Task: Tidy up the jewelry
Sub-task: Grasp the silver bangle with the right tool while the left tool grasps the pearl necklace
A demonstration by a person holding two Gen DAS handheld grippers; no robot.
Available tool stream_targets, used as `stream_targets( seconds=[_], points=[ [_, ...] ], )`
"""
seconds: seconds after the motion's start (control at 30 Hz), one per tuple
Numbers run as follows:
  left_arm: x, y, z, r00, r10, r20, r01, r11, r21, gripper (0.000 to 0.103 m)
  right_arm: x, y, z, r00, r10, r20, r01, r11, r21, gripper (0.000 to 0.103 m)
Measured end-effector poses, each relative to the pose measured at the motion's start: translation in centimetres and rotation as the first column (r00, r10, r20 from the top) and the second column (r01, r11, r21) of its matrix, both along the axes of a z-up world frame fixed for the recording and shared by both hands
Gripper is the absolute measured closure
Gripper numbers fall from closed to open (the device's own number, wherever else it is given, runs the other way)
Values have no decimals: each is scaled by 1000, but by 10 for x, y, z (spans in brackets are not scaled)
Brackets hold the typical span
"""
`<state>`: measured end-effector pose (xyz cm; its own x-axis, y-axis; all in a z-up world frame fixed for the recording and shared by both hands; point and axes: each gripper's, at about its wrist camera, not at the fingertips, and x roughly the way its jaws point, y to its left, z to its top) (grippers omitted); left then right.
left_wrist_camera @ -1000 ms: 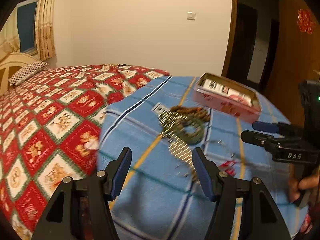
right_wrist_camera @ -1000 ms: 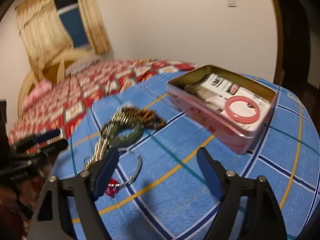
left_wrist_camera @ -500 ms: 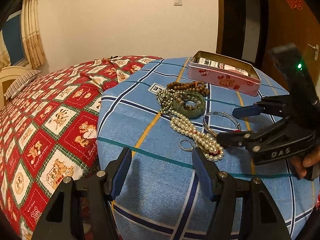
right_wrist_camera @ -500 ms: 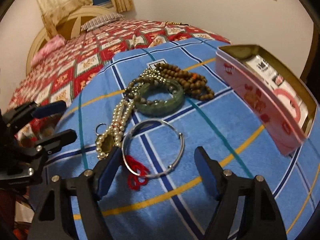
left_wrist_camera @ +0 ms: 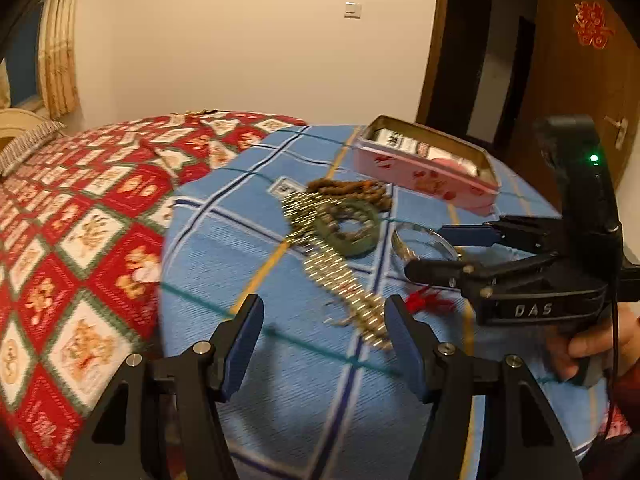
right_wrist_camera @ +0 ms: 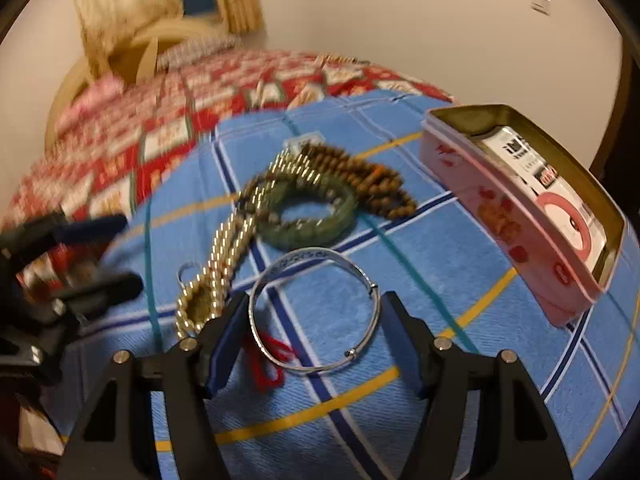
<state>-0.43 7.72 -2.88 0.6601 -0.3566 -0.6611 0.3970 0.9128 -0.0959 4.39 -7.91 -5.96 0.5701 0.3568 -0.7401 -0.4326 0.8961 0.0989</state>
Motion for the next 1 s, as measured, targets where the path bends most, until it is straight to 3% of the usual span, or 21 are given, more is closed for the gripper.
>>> stream_targets(
  seconds=[0.17,0.37,0.43,0.57,0.67,0.87,1.0],
  points=[
    [17,-29,-2,999,-23,-28,23,1000,-9,40,-4,-35,13,993,-110,50,101,981,168,34],
    [49,-37,-22,981,97,-168,-91,995,39,40,-9,-54,22,975,-205,87,182,959,219,34],
    [48,-43,-23,984,92,-155,-82,994,76,40,-7,-55,22,974,-212,81,189,956,224,34],
    [46,-49,-26,987,93,-128,-76,988,136,64,-4,-56,21,975,-212,72,191,955,225,34],
    [49,-46,-25,987,85,-136,-68,990,123,85,-4,-57,21,974,-213,72,192,955,226,34],
    [51,-33,-23,985,75,-155,-79,997,-19,94,-4,-63,18,971,-234,58,213,946,243,34],
    [44,-28,-7,994,58,-98,-68,993,-100,98,-5,-67,20,966,-248,70,223,940,259,34]
  ],
)
